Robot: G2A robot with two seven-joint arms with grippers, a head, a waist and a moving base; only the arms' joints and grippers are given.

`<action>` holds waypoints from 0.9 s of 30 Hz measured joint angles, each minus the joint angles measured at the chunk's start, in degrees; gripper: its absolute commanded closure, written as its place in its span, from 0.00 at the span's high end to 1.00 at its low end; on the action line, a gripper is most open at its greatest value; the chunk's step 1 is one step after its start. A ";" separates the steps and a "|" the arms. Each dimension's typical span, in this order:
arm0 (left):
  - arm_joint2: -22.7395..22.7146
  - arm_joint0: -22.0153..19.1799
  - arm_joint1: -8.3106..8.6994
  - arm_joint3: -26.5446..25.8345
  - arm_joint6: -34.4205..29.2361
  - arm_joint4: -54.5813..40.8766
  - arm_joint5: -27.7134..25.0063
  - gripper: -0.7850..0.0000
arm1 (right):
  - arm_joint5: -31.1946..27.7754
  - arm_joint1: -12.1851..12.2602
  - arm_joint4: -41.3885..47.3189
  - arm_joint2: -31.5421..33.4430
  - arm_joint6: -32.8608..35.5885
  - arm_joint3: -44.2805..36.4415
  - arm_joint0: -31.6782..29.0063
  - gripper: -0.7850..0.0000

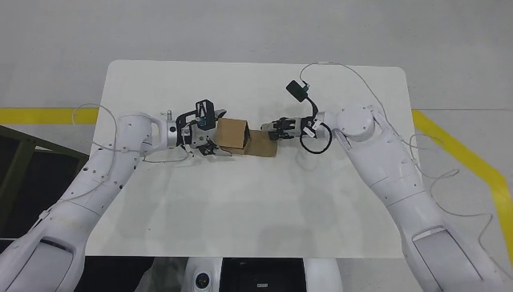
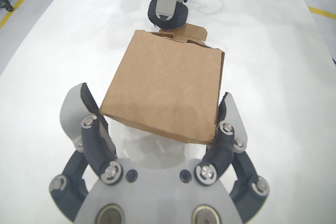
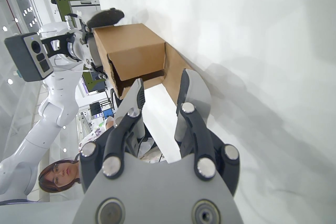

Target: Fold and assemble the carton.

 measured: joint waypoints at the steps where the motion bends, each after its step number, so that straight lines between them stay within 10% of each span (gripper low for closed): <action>1: 0.02 -0.02 0.01 0.02 0.02 0.00 0.00 1.00 | -2.06 -0.09 1.19 0.15 -0.52 0.38 -0.35 0.70; 27: 0.00 -0.07 0.02 0.06 0.13 0.00 0.00 1.00 | -6.34 -0.22 3.69 0.47 -0.81 1.63 -0.79 0.70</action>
